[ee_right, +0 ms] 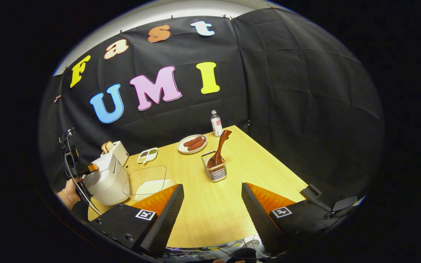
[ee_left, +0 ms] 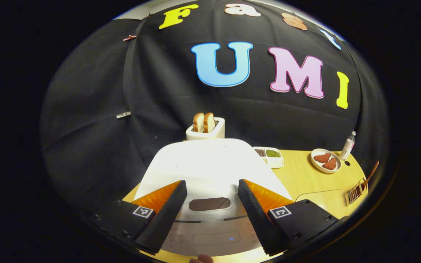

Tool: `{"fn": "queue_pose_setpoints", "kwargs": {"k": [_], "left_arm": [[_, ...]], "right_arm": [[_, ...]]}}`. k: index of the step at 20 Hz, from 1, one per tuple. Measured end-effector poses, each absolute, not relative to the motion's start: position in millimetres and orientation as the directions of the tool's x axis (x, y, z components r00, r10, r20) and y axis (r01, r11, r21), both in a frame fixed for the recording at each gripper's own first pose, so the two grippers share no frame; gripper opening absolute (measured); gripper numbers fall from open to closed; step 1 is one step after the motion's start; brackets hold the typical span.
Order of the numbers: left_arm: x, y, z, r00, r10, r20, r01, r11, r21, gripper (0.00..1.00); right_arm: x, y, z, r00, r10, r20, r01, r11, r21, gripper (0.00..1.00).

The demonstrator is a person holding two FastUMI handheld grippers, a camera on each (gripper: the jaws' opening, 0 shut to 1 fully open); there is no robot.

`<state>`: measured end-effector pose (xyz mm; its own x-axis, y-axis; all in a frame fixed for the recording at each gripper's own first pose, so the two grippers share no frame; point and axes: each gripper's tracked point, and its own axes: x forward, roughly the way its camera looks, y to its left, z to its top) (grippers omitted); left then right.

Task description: Close the left gripper, press the button to open the rice cooker; take a wooden spoon from the chopstick holder with the right hand, scoop a spoonful of rice and pour it into the rice cooker, then put the wooden spoon back into the chopstick holder.

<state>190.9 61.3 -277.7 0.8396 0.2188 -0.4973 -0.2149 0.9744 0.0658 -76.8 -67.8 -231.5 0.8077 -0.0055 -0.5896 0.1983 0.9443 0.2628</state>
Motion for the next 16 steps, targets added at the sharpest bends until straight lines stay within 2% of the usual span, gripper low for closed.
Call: {"fn": "queue_pose_setpoints", "kwargs": {"k": [7,16], "left_arm": [[187.5,61.7,-281.4,0.892,0.23,-0.389,-0.218,0.973,0.077,1.0],[182.2,67.3,-271.2,0.889,0.224,-0.399,-0.205,0.974,0.091,0.99]], "right_arm": [[-75.9,-58.7,-231.2,0.806,0.002,-0.591,0.196,0.943,0.27,0.99],[-68.6,-60.5,-217.5,0.824,0.003,-0.566,0.19,0.94,0.282,0.99]]}}
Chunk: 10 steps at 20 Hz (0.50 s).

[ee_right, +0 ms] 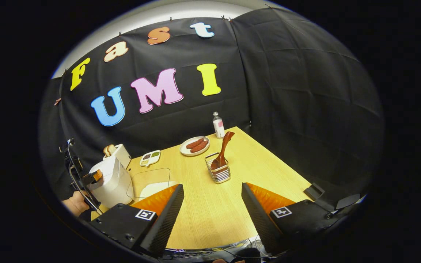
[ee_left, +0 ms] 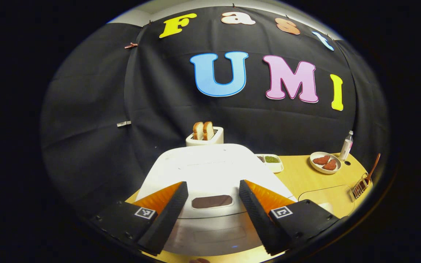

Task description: Close the left gripper, press the button to open the rice cooker; take a wooden spoon from the chopstick holder with the right hand, scoop a spoonful of rice and pour it into the rice cooker, then put the wooden spoon back into the chopstick holder.

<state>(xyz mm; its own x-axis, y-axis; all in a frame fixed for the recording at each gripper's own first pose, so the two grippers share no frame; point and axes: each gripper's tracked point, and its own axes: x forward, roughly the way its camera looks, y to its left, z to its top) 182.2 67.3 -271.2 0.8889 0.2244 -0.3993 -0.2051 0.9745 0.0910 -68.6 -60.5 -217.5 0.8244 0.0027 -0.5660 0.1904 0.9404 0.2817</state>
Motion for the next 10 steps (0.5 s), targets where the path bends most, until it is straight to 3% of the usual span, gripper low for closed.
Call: {"fn": "queue_pose_setpoints", "kwargs": {"k": [10], "left_arm": [[126.8,24.3,-170.7,0.968,0.057,-0.246,-0.034,0.995,0.098,0.96]], "right_arm": [[-11.4,-21.5,-148.9,0.907,0.078,-0.413,0.009,0.979,0.203,0.98]]}}
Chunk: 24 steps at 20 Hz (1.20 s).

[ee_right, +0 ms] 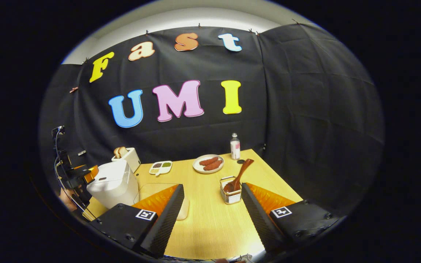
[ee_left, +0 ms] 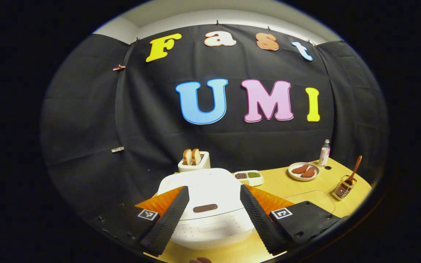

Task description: Close the left gripper, press the button to open the rice cooker; take a wooden spoon from the chopstick holder with the right hand, scoop a spoonful of rice and pour it into the rice cooker, then put the wooden spoon back into the chopstick holder.

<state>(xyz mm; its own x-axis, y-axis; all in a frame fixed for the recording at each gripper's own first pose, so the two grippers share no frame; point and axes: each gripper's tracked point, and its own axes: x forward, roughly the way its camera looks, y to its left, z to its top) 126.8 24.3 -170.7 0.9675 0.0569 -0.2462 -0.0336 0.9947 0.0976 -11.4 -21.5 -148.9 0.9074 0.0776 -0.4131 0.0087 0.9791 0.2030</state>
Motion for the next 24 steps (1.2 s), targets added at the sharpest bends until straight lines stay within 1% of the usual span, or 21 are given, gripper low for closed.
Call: {"fn": "queue_pose_setpoints", "kwargs": {"k": [4,7,10,13,14,15,17,19,24], "left_arm": [[94.1,1.4,-135.1,0.972,-0.011,-0.233,0.016,1.0,0.022,0.96],[72.9,-5.6,-105.7,0.979,-0.029,-0.2,0.03,1.0,0.005,0.96],[52.4,-13.2,-77.4,0.987,-0.048,-0.152,0.049,0.999,0.003,0.96],[33.2,-23.2,-48.4,0.993,-0.075,-0.086,0.077,0.997,0.011,0.97],[27.9,-26.7,-45.9,0.993,-0.083,-0.08,0.085,0.996,0.015,0.96],[22.7,-29.5,-44.4,0.993,-0.087,-0.084,0.088,0.996,0.013,0.96],[15.8,-32.4,-38.8,0.994,-0.087,-0.071,0.087,0.996,0.003,0.96],[12.4,-32.6,-38.8,0.994,-0.079,-0.074,0.08,0.997,0.01,0.96],[5.4,-40.3,-49.8,0.991,-0.08,-0.105,0.079,0.997,-0.013,0.96]], "right_arm": [[12.8,2.4,-106.5,0.943,0.121,-0.31,-0.075,0.985,0.156,0.98],[22.1,19.7,-81.3,0.957,0.158,-0.245,-0.14,0.986,0.089,0.98],[23.9,41.6,-67.7,0.955,0.207,-0.213,-0.191,0.977,0.091,0.98],[23.4,55.0,-60.6,0.956,0.224,-0.187,-0.212,0.974,0.079,0.98],[21.7,56.9,-56.4,0.958,0.224,-0.176,-0.216,0.974,0.067,1.0],[20.3,59.4,-52.2,0.96,0.23,-0.162,-0.223,0.973,0.061,0.98],[16.9,67.8,-45.8,0.959,0.248,-0.139,-0.24,0.968,0.074,0.98],[12.0,70.8,-47.1,0.952,0.27,-0.141,-0.26,0.962,0.087,0.99],[10.8,60.3,-49.8,0.952,0.27,-0.147,-0.258,0.962,0.094,0.98]]}}
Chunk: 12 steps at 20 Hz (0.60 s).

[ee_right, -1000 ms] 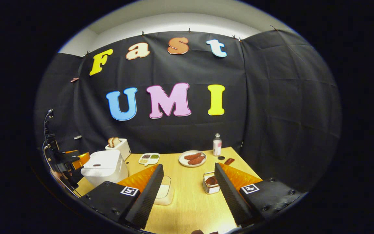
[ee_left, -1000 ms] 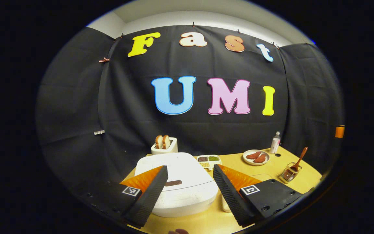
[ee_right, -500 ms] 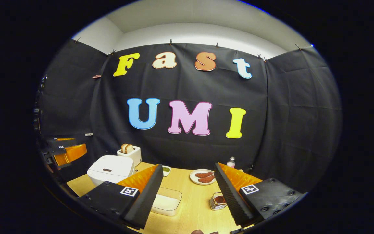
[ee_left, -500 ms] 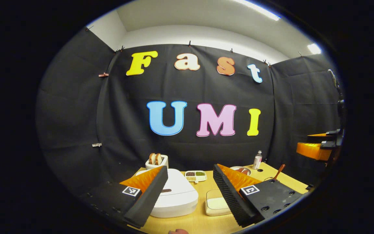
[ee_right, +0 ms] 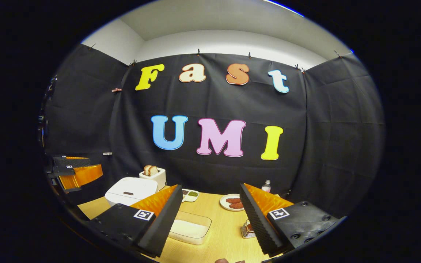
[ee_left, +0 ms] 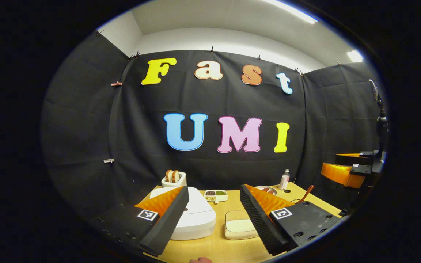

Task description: Close the left gripper, press the button to open the rice cooker; take a wooden spoon from the chopstick holder with the right hand, scoop a spoonful of rice and pour it into the rice cooker, then put the wooden spoon back into the chopstick holder.

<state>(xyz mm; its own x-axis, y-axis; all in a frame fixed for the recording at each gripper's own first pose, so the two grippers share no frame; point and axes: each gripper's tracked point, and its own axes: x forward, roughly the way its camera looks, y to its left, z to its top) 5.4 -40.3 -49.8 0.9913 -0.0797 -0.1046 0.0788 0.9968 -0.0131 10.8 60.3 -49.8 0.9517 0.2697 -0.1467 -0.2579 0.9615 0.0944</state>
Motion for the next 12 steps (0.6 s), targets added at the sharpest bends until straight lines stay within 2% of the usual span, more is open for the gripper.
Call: {"fn": "queue_pose_setpoints", "kwargs": {"k": [12], "left_arm": [[7.0,-44.3,-54.8,0.989,-0.073,-0.125,0.074,0.997,0.002,0.96]], "right_arm": [[16.1,38.7,-58.4,0.955,0.243,-0.173,-0.222,0.966,0.13,0.98]]}}
